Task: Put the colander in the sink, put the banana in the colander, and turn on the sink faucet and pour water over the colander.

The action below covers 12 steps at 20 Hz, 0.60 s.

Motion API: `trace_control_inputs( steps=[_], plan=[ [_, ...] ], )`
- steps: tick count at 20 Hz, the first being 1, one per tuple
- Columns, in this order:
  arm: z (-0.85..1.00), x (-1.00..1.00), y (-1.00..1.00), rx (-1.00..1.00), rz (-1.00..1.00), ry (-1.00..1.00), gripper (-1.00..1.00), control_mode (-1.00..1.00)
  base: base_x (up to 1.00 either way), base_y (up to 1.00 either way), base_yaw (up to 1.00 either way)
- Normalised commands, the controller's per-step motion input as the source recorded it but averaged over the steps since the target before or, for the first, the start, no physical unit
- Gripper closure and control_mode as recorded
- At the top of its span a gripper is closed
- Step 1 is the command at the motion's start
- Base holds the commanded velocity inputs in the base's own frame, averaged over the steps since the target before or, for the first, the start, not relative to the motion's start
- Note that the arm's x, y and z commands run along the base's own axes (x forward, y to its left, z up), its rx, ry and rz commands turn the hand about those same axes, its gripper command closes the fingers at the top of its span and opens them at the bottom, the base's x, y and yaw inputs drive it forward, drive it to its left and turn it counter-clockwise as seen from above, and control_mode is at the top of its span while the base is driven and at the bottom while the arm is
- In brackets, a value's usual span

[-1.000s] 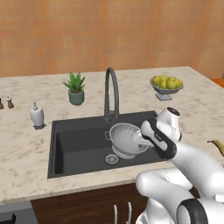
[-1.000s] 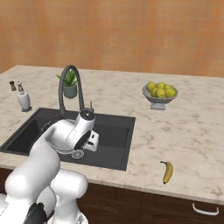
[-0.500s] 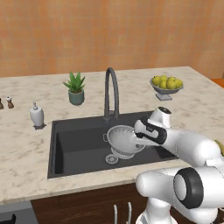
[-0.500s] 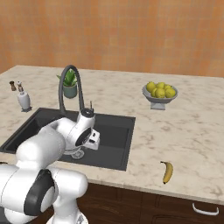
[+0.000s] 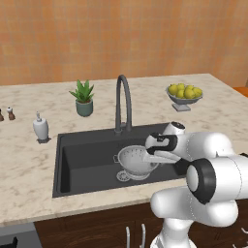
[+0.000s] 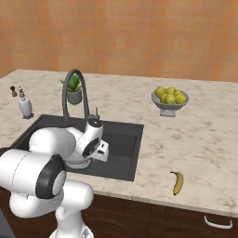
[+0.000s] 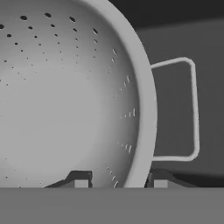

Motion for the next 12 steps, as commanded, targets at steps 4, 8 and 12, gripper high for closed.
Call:
trace_control_inputs(
  steps=[4,8,12],
  plan=[
    [-0.01,-0.36,-0.09,0.00,0.00,-0.01,1.00,-1.00,0.00,0.00,0.00],
    [0.00,-0.14,0.10,0.00,0.00,-0.02,1.00,-1.00,0.00,0.00,0.00],
    [0.00,0.00,0.43,0.00,0.00,-0.02,1.00,-1.00,0.00,0.00,0.00]
  ],
)
